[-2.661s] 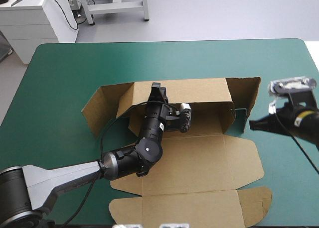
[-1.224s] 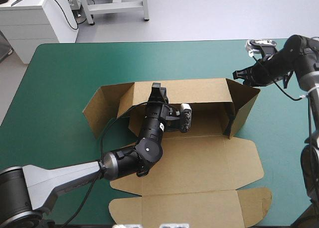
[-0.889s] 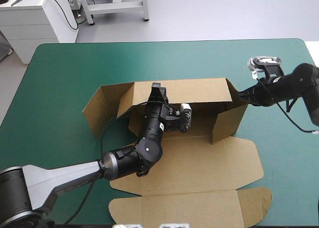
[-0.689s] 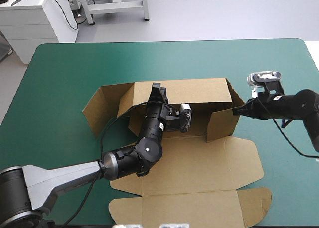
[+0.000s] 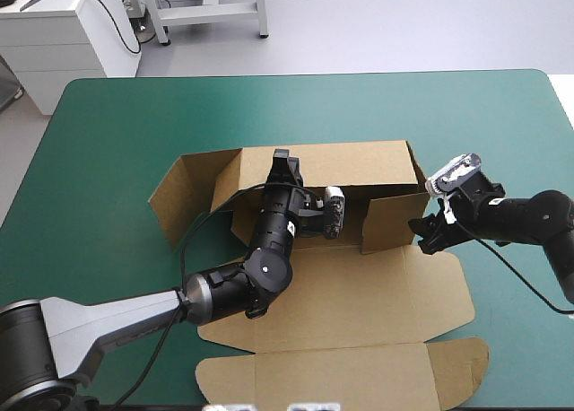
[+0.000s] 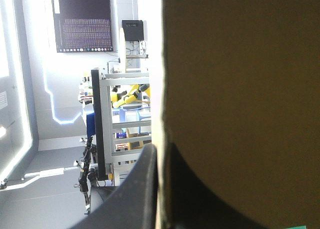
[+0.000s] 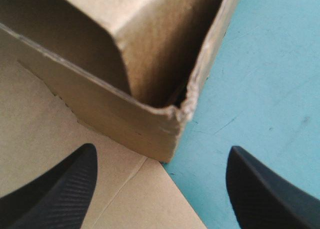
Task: Fold the box
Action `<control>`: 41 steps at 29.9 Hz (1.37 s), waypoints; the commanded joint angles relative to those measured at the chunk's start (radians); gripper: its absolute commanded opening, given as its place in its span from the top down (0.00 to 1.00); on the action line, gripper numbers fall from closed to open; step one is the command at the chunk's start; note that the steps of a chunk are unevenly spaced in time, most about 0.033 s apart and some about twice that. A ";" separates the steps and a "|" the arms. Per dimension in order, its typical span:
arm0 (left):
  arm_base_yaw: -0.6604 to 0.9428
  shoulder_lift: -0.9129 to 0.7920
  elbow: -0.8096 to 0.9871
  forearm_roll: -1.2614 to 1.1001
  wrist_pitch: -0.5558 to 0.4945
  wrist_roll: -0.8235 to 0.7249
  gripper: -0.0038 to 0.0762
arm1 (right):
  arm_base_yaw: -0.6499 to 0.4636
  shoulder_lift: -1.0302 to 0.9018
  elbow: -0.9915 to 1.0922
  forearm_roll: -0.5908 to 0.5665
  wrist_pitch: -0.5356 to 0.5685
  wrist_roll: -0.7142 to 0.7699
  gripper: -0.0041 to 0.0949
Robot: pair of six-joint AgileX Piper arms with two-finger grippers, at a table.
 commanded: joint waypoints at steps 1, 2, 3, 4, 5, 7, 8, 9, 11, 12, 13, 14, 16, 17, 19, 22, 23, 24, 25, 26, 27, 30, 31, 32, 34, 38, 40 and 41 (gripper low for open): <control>-0.007 -0.045 -0.018 0.056 0.018 -0.013 0.96 | -0.001 0.021 -0.024 0.051 -0.013 -0.032 0.22; -0.007 -0.045 -0.018 0.056 0.018 -0.013 0.96 | -0.001 0.029 -0.024 0.069 -0.005 -0.039 0.22; -0.007 -0.045 -0.018 0.056 0.018 -0.013 0.96 | -0.001 0.036 -0.024 0.101 0.008 -0.045 0.22; -0.007 -0.045 -0.018 0.056 0.018 -0.013 0.96 | -0.001 0.042 -0.024 0.131 0.026 -0.057 0.22; -0.007 -0.045 -0.018 0.056 0.018 -0.013 0.96 | -0.001 0.043 -0.024 0.155 0.038 -0.062 0.22; -0.007 -0.045 -0.018 0.056 0.018 -0.013 0.96 | -0.001 0.035 -0.002 0.207 0.033 -0.073 0.22; -0.007 -0.045 -0.018 0.056 0.018 -0.013 0.96 | -0.001 0.025 0.017 0.226 0.012 -0.075 0.22; -0.007 -0.045 -0.018 0.056 0.018 -0.013 0.96 | -0.001 0.014 0.036 0.242 -0.009 -0.083 0.22; -0.007 -0.045 -0.018 0.055 0.018 -0.013 0.96 | -0.001 -0.018 0.090 0.290 -0.071 -0.116 0.22; -0.007 -0.045 -0.018 0.051 0.020 -0.013 0.96 | -0.001 -0.036 0.113 0.319 -0.101 -0.133 0.22; -0.007 -0.045 -0.018 0.047 0.022 -0.013 0.96 | -0.001 -0.054 0.142 0.350 -0.123 -0.155 0.22; -0.007 -0.045 -0.018 0.045 0.022 -0.013 0.96 | -0.001 -0.069 0.167 0.383 -0.143 -0.184 0.22; -0.007 -0.045 -0.018 0.045 0.022 -0.013 0.96 | 0.005 -0.090 0.205 0.448 -0.162 -0.242 0.22; -0.007 -0.045 -0.018 0.045 0.022 -0.013 0.96 | 0.014 -0.091 0.212 0.471 -0.167 -0.261 0.22; -0.007 -0.045 -0.018 0.045 0.018 -0.013 0.96 | 0.045 -0.090 0.212 0.497 -0.186 -0.280 0.22; -0.007 -0.045 -0.018 0.045 0.010 -0.013 0.96 | 0.108 -0.088 0.212 0.506 -0.267 -0.280 0.22; -0.007 -0.045 -0.018 0.045 0.007 -0.013 0.96 | 0.134 -0.088 0.212 0.506 -0.309 -0.272 0.22; -0.007 -0.045 -0.018 0.045 0.005 -0.011 0.96 | 0.160 -0.088 0.212 0.507 -0.359 -0.265 0.22; -0.007 -0.045 -0.018 0.046 0.003 -0.010 0.96 | 0.185 -0.088 0.212 0.507 -0.397 -0.265 0.22; -0.007 -0.045 -0.018 0.048 -0.001 -0.013 0.96 | 0.208 -0.088 0.212 0.509 -0.449 -0.265 0.22; -0.007 -0.045 -0.018 0.048 -0.003 -0.016 0.96 | 0.225 -0.088 0.212 0.511 -0.471 -0.265 0.22; -0.007 -0.045 -0.018 0.048 -0.003 -0.016 0.96 | 0.279 -0.088 0.212 0.519 -0.553 -0.258 0.22; -0.007 -0.045 -0.018 0.048 -0.005 -0.016 0.96 | 0.293 -0.088 0.212 0.519 -0.595 -0.242 0.23; -0.007 -0.045 -0.018 0.048 -0.009 -0.016 0.96 | 0.305 -0.088 0.214 0.519 -0.631 -0.227 0.23; -0.007 -0.045 -0.018 0.048 -0.011 -0.016 0.96 | 0.324 -0.088 0.214 0.519 -0.685 -0.215 0.28; -0.007 -0.045 -0.018 0.048 -0.011 -0.016 0.96 | 0.338 -0.088 0.214 0.521 -0.698 -0.218 0.65; -0.007 -0.045 -0.018 0.048 -0.011 -0.016 0.96 | 0.338 -0.088 0.214 0.513 -0.681 -0.232 0.91; -0.007 -0.045 -0.018 0.048 -0.011 -0.016 0.96 | 0.338 -0.088 0.214 0.513 -0.675 -0.235 0.98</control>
